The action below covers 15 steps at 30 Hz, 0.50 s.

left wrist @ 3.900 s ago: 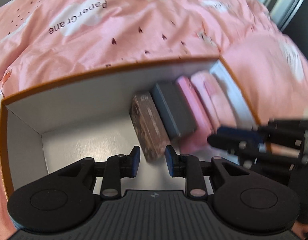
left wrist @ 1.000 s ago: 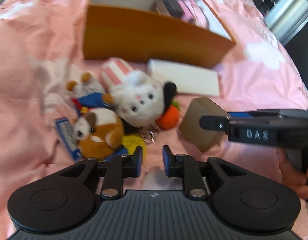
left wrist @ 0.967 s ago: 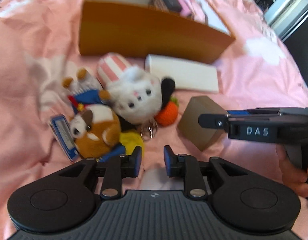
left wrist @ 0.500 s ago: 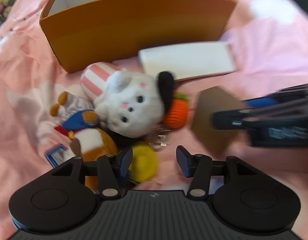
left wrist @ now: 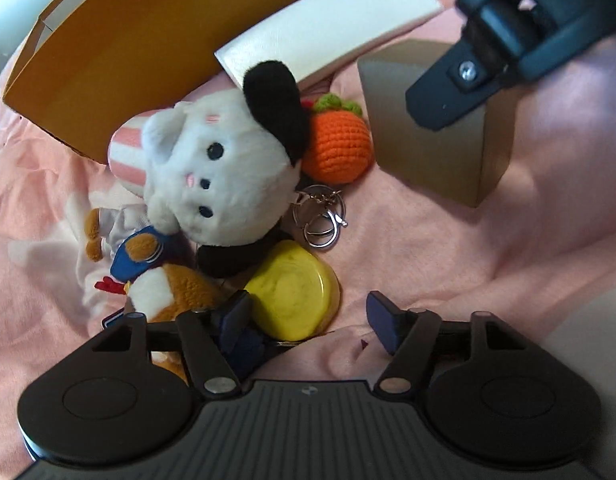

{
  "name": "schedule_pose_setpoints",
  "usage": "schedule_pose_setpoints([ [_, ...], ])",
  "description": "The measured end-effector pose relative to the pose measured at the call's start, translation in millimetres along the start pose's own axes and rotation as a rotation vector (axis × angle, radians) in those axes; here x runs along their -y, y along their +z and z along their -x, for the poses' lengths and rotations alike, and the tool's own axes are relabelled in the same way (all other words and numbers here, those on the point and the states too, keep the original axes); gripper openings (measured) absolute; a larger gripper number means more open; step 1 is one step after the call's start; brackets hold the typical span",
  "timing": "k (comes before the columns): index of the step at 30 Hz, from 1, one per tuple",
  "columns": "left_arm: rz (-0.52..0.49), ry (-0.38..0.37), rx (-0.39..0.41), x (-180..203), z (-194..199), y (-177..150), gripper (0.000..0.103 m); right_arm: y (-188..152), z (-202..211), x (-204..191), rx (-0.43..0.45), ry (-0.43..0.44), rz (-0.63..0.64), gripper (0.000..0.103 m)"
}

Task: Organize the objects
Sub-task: 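Grasp the tan cardboard box with the right gripper while the left grasps the yellow tape measure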

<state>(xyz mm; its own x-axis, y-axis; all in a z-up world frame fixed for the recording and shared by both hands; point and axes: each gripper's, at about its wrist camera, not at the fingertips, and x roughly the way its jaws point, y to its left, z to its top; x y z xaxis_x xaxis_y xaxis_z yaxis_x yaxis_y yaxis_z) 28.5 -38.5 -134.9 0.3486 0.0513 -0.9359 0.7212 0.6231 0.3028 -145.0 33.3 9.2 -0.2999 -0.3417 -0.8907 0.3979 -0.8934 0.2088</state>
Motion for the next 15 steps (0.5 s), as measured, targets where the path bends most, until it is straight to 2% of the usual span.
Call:
schedule_pose_setpoints([
  [3,-0.013,0.032,-0.022,4,-9,2,0.086,1,-1,0,-0.004,0.002,0.0,0.047],
  [5,-0.011,0.034,-0.022,4,-9,2,0.083,0,-1,0,-0.007,0.001,0.005,0.047],
  [7,0.007,0.047,-0.008,1,-6,-1,0.071,0,-1,1,-0.009,0.003,0.002,0.047],
  [8,0.022,0.064,0.0,-2,-4,-2,0.06,0,-1,2,-0.01,0.006,-0.002,0.047],
  [12,0.113,0.05,0.055,-18,13,-12,0.039,0,-1,5,-0.013,0.013,-0.017,0.047],
  [15,0.206,0.027,0.101,-35,29,-22,0.029,-1,-1,4,-0.013,0.012,-0.013,0.047],
])
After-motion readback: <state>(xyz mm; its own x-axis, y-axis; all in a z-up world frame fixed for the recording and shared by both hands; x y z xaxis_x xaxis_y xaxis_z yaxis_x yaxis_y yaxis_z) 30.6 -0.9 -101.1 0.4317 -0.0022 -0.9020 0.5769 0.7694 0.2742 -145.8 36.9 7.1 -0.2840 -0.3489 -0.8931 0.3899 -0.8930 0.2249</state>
